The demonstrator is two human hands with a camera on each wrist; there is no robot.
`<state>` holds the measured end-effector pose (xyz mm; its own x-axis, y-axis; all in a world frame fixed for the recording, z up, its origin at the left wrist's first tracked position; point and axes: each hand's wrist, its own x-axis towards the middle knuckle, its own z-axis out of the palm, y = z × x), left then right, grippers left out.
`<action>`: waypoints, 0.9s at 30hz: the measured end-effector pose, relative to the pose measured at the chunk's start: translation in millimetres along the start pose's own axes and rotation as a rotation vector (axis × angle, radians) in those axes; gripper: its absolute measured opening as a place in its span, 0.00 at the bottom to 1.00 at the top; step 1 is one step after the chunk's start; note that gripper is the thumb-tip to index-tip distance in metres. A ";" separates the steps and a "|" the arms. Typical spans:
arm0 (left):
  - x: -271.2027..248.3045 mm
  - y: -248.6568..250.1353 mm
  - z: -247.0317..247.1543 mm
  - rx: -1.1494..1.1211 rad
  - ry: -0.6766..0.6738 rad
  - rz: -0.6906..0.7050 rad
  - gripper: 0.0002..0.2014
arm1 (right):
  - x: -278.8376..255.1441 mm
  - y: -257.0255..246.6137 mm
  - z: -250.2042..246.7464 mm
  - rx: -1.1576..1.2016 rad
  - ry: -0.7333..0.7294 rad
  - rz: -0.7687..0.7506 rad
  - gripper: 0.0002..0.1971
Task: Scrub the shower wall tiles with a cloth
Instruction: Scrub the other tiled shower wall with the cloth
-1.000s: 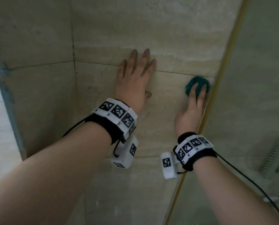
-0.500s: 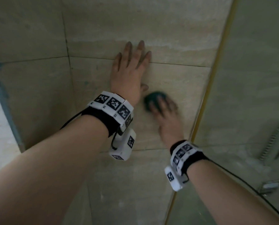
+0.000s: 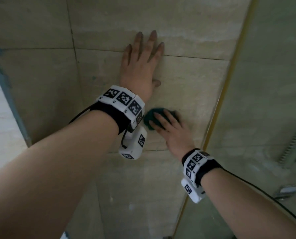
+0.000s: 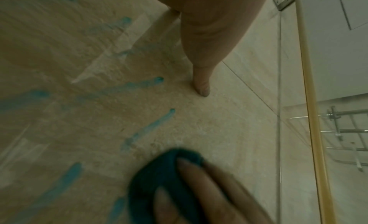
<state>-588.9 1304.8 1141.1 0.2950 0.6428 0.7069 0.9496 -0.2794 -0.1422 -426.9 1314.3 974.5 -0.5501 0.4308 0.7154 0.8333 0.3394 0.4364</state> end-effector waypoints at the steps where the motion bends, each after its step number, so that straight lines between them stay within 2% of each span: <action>1: -0.6 -0.4 -0.1 -0.003 -0.003 0.005 0.44 | 6.8 6.9 -7.4 0.000 0.021 0.084 0.43; 5: -1.8 0.8 2.9 -0.015 0.008 0.004 0.44 | 30.7 36.2 -27.3 0.104 0.204 0.629 0.45; 7: -1.5 2.9 5.4 -0.012 0.011 -0.006 0.44 | 33.0 37.7 -23.8 0.191 0.269 0.740 0.44; 10: -0.5 5.0 6.6 -0.005 0.003 -0.011 0.44 | 17.6 17.5 -5.3 0.210 0.286 0.668 0.47; 15: -1.6 6.9 5.4 0.008 -0.011 -0.011 0.43 | -32.3 -14.8 25.6 0.057 -0.022 0.195 0.57; 17: -2.0 7.1 5.6 0.017 -0.017 -0.006 0.44 | -32.5 -13.3 22.7 0.039 -0.069 0.143 0.58; 19: -2.4 6.8 6.3 0.021 -0.021 -0.001 0.44 | -16.1 -8.1 14.1 0.055 -0.032 0.216 0.56; 24: -1.4 6.7 8.5 0.022 -0.011 0.001 0.45 | 38.1 43.9 -20.4 0.157 0.235 0.827 0.46; 25: -1.4 7.2 9.0 0.023 -0.011 -0.001 0.46 | 41.2 51.7 -21.8 0.183 0.292 0.874 0.44; 27: -0.7 7.6 9.9 0.024 -0.012 -0.004 0.46 | 35.4 49.9 -14.1 0.186 0.338 0.864 0.44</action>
<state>-580.9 1309.2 1132.7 0.2922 0.6528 0.6989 0.9531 -0.2593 -0.1562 -404.0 1334.8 1029.3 0.3224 0.3405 0.8832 0.9068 0.1566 -0.3913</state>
